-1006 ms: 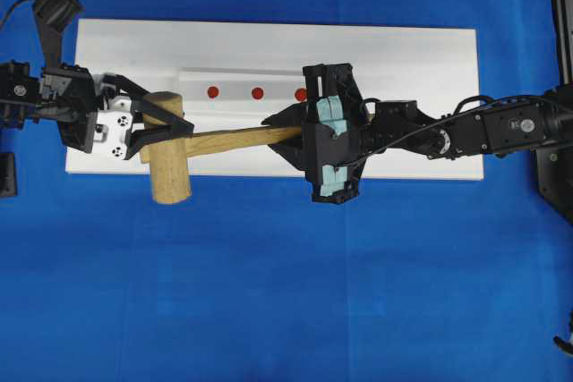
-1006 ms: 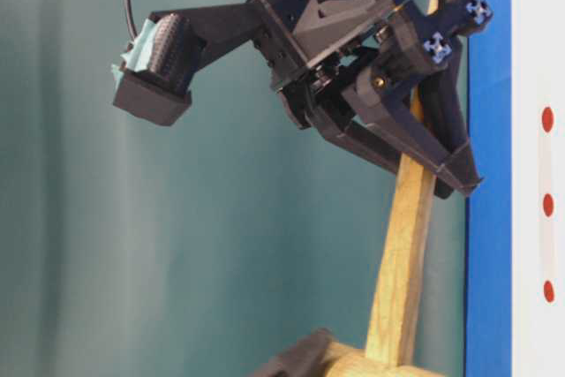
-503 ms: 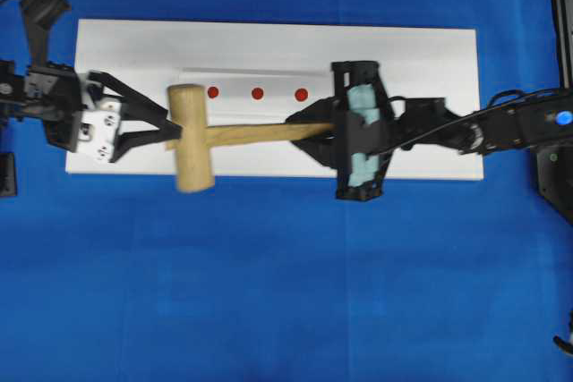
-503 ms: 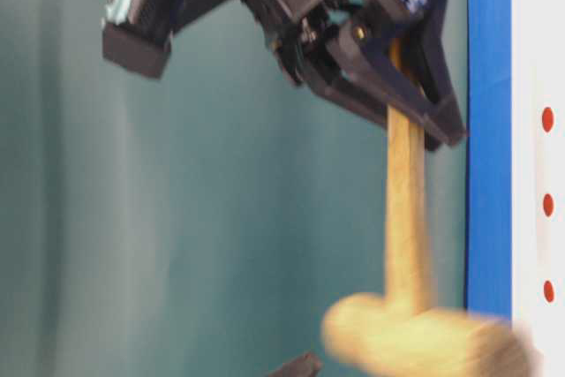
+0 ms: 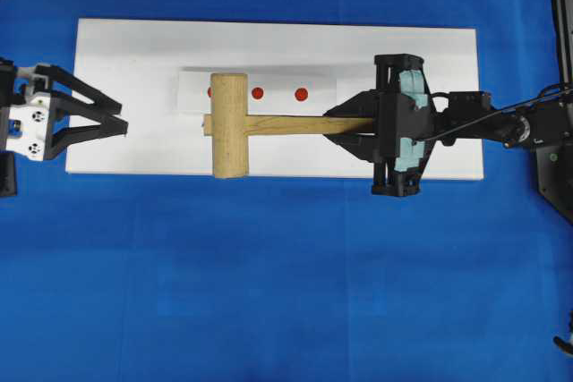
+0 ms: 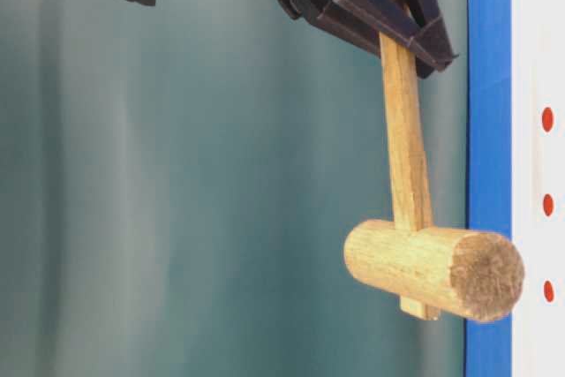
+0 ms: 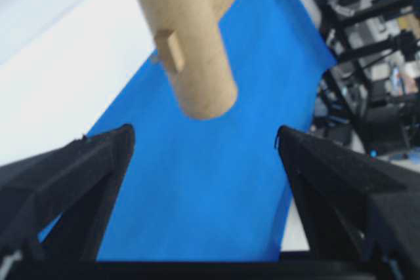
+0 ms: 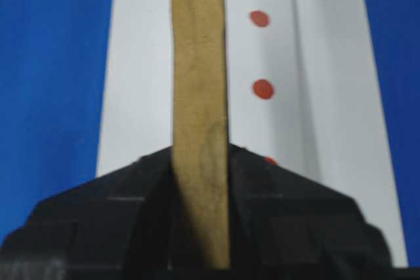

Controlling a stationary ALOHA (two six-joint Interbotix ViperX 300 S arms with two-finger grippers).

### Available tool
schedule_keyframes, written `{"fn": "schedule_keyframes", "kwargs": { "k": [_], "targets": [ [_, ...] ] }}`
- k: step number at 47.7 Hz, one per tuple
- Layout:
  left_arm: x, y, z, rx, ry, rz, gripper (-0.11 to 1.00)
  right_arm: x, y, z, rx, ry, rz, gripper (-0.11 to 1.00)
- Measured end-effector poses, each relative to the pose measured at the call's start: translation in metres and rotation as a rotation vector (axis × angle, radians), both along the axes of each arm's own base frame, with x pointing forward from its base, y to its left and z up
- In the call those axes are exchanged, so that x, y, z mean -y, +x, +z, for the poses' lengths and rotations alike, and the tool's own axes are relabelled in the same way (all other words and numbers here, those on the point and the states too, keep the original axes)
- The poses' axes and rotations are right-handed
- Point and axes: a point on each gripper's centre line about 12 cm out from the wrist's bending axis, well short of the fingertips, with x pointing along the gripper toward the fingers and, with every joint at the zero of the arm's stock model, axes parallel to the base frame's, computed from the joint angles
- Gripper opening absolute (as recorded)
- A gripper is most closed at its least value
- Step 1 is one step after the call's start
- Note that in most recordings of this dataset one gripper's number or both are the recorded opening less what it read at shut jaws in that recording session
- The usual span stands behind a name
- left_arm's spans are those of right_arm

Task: Hit the mark with a hammer.
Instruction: 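Open the left gripper and pull it back from the mallet head, then carry the mallet off the board and lower it onto the blue cloth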

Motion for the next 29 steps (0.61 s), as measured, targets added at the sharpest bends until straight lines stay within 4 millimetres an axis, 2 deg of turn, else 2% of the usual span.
{"fn": "schedule_keyframes", "kwargs": {
  "k": [10, 19, 29],
  "targets": [
    [-0.003, -0.001, -0.001, -0.003, 0.013, 0.011, 0.89, 0.000, 0.000, 0.000, 0.000, 0.006, -0.003, 0.08],
    [-0.007, -0.002, -0.003, -0.023, 0.130, -0.018, 0.89, -0.004, -0.001, -0.002, -0.001, 0.068, -0.016, 0.08],
    [-0.007, -0.002, -0.002, -0.031, 0.384, -0.108, 0.88, -0.032, -0.002, -0.003, -0.002, 0.161, 0.009, 0.08]
  ]
}}
